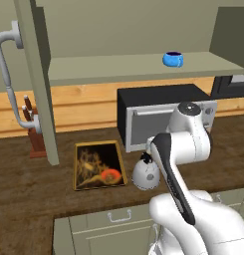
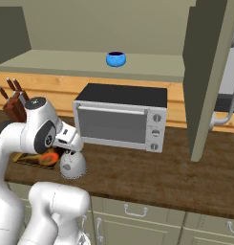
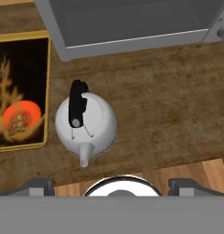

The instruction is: Pick the kettle from the counter and place it on the tray. Then pick the mug from the cabinet and place it on the tray. Then close the cabinet doors.

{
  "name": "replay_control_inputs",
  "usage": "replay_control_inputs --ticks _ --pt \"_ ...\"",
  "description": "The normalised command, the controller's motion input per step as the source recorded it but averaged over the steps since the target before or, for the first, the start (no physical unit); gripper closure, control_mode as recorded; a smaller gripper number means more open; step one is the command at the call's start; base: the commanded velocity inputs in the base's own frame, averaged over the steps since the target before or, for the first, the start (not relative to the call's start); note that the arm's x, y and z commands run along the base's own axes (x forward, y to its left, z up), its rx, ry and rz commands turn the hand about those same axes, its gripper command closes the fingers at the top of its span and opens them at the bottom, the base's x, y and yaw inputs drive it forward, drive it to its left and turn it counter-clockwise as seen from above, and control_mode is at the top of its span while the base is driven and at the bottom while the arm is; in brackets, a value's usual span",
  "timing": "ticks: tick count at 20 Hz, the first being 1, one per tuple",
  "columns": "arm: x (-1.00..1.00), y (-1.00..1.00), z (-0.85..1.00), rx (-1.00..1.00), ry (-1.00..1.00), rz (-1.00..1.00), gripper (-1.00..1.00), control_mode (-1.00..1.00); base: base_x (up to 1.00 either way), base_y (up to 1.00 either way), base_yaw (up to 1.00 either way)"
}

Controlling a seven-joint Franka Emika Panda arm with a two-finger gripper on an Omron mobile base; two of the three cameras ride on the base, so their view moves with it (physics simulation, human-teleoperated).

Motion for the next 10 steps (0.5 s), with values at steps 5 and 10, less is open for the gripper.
replay_control_inputs --ticks 5,10 --pt "0.38 0.11 -0.19 0.02 0.09 0.00 -1.00 -1.00 0.00 0.00 0.00" --pt "0.30 0.24 -0.22 0.00 0.12 0.00 -1.00 -1.00 0.00 0.00 0.00"
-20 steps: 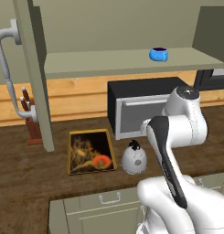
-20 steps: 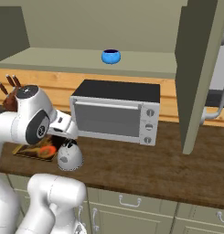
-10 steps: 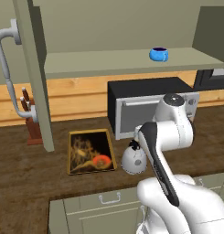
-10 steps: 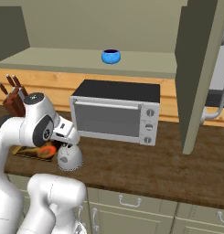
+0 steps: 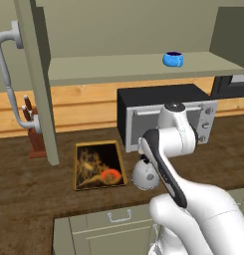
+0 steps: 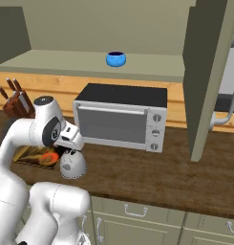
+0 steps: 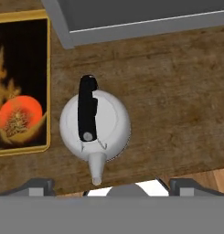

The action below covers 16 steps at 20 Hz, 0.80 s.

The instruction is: Pick the kettle from the counter and place it on the tray. Then pick the mug from the cabinet and place it on the tray. Then close the cabinet doors.

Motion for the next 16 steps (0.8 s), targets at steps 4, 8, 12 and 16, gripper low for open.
replay_control_inputs --ticks 4,8,12,16 --pt "0.22 0.21 -0.29 0.00 0.07 0.00 -1.00 -1.00 0.00 0.00 0.00" --pt "0.28 0.11 -0.26 0.00 0.01 0.00 -1.00 -1.00 0.00 0.00 0.00" --pt "0.44 0.00 -0.25 0.00 0.03 -0.05 -1.00 -1.00 0.00 0.00 0.00" --pt "0.29 0.00 -0.25 0.00 0.01 -0.04 -1.00 -1.00 0.00 0.00 0.00"
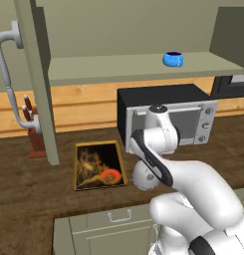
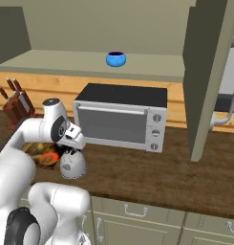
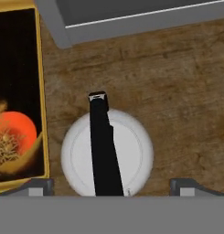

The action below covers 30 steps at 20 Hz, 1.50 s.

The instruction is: Pick the kettle from the counter and place it on the tray. Then pick the mug from the cabinet and place it on the tray. Then close the cabinet doors.

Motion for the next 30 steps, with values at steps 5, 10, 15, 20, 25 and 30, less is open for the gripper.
replay_control_inputs --ticks 5,10,15,20,25,30 --pt "0.24 0.00 -0.25 0.00 0.03 -0.03 -1.00 -1.00 0.00 0.00 0.00" --pt "-0.06 0.00 -0.24 0.00 0.00 0.00 -1.00 -1.00 0.00 0.00 0.00" --pt "-0.13 0.00 -0.26 0.00 0.00 0.00 -1.00 -1.00 0.00 0.00 0.00" --pt "-0.12 0.02 -0.31 0.00 0.00 0.00 1.00 -1.00 0.00 0.00 0.00" --pt "-0.20 0.00 -0.10 0.00 0.00 0.00 1.00 -1.00 0.00 0.00 0.00" --pt "-0.44 0.00 0.15 0.05 -0.08 -0.06 1.00 -1.00 0.00 0.00 0.00"
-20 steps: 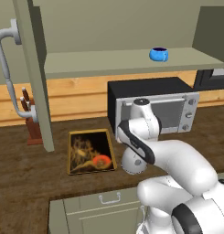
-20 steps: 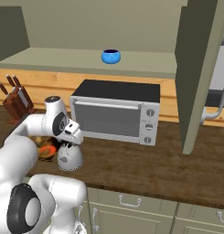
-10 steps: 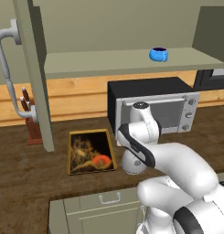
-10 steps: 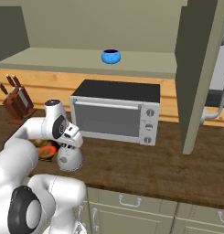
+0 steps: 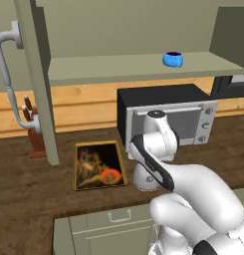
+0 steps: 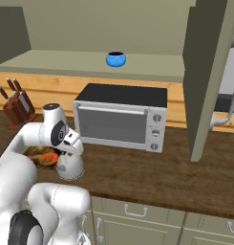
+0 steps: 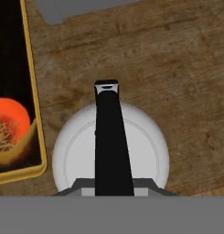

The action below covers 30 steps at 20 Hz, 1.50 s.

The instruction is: Pick the kettle from the counter and place it on the tray. Then pick the mug from the cabinet and place it on the tray. Then close the cabinet doors.

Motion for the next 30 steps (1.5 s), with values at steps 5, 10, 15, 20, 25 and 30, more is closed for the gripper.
replay_control_inputs --ticks 5,10,15,20,25,30 --pt "-0.31 0.03 0.92 0.13 -0.18 -0.06 1.00 -1.00 0.00 0.00 0.00" --pt "0.00 0.64 0.61 0.03 -0.25 -0.05 1.00 -1.00 0.00 0.00 0.00" --pt "0.00 0.86 0.42 0.00 -0.29 -0.08 1.00 -1.00 0.00 0.00 0.00" --pt "0.21 0.66 0.30 0.00 -0.19 -0.17 1.00 -1.00 0.00 0.00 0.00" --pt "0.48 0.35 0.06 0.00 0.05 -0.18 1.00 -1.00 0.00 0.00 0.00" --pt "0.67 0.15 0.00 -0.04 0.23 -0.09 1.00 -1.00 0.00 0.00 0.00"
